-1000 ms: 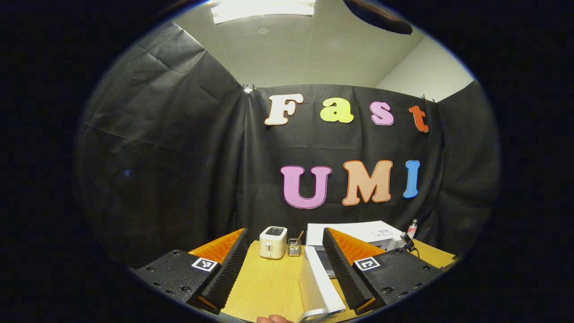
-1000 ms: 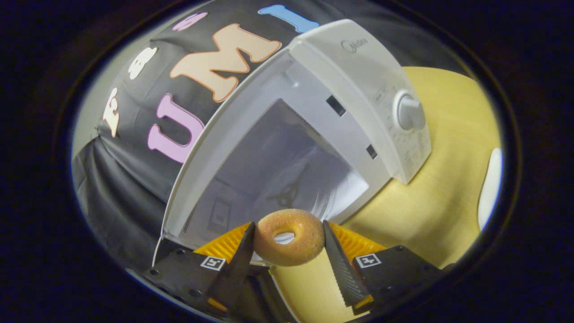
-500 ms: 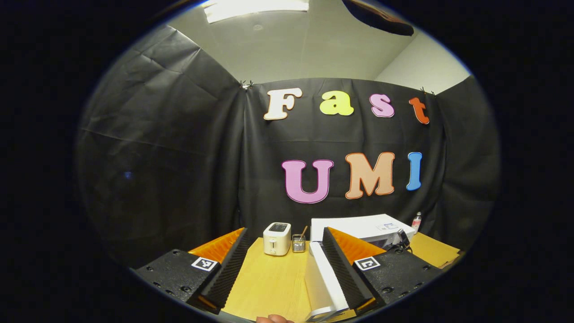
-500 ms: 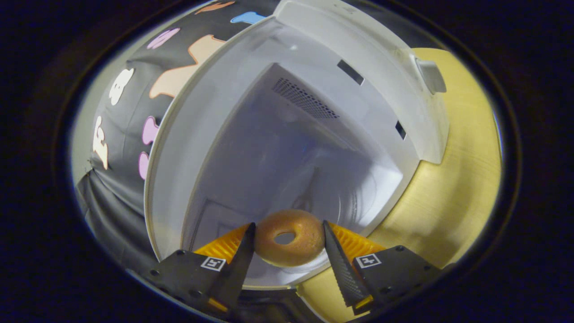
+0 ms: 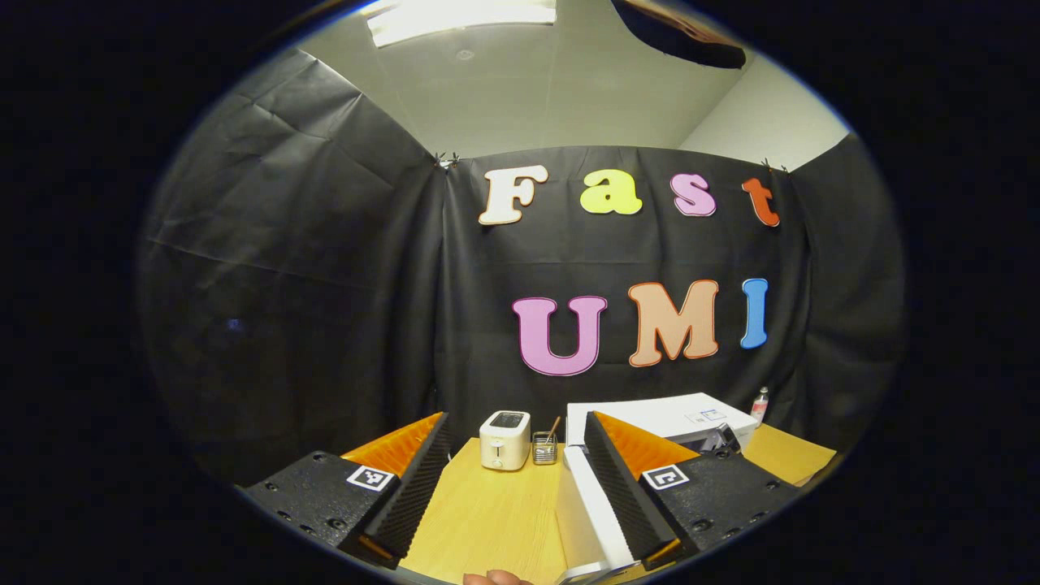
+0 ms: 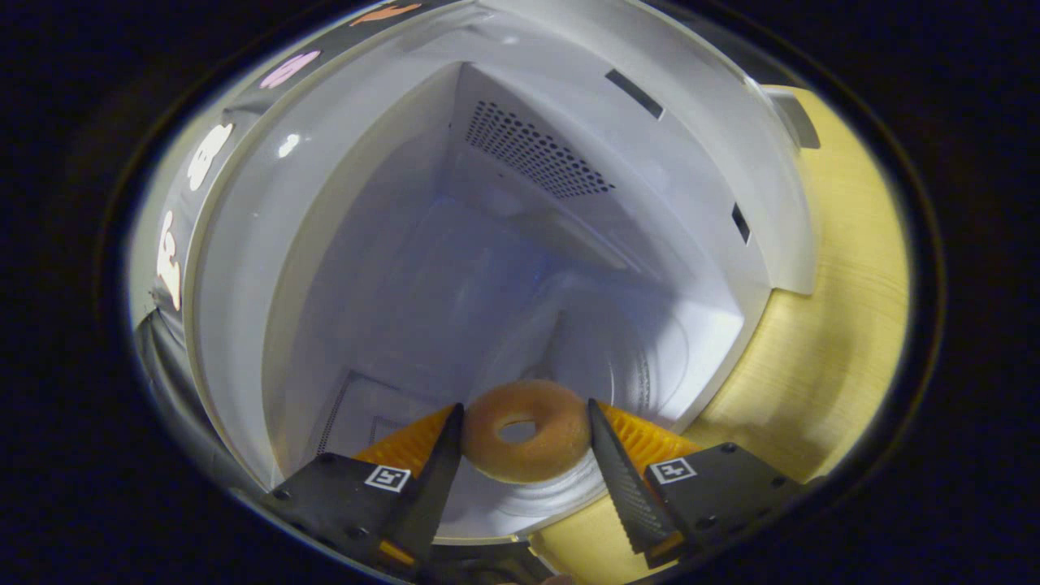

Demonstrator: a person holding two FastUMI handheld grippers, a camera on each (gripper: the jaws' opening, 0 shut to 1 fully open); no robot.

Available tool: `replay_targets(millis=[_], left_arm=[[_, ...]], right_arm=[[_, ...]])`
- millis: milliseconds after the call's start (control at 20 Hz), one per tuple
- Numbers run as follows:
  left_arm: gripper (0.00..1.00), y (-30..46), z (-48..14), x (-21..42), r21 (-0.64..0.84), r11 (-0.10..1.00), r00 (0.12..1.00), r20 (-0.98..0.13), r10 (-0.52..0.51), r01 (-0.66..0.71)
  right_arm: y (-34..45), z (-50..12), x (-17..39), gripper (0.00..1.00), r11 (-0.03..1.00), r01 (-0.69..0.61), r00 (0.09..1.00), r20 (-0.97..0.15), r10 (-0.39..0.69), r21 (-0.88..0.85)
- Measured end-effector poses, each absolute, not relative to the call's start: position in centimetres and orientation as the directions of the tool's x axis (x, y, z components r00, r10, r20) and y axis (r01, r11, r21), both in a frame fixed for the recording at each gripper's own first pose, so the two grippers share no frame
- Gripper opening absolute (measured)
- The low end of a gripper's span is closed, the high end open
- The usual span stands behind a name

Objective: Open the microwave oven with the left hand, put the food in, and close the microwave oven.

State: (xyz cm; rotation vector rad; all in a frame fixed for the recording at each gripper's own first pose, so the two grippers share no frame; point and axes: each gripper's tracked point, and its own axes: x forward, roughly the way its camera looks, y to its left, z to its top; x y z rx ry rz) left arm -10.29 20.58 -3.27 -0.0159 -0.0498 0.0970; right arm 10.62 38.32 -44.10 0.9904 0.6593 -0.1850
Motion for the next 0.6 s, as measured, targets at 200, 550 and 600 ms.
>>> replay_targets(millis=[200,550,600], left_arm=[[0.95,20.47,-3.01,-10.46,-0.027,0.994,0.993,0.052,0.110,-0.109],[0.95,19.73,-2.86,-10.98,-0.032,0.993,0.992,0.052,0.113,-0.111],[0.95,19.72,-2.84,-11.02,-0.032,0.993,0.992,0.052,0.113,-0.111]], right_arm=[[38.30,-44.46,11.09,0.82,0.575,0.429,0.782,-0.605,0.148,0.696],[38.28,-44.24,10.39,0.96,0.693,0.342,0.785,-0.599,0.160,0.634],[38.38,-44.24,10.21,0.96,0.713,0.320,0.784,-0.597,0.169,0.623]])
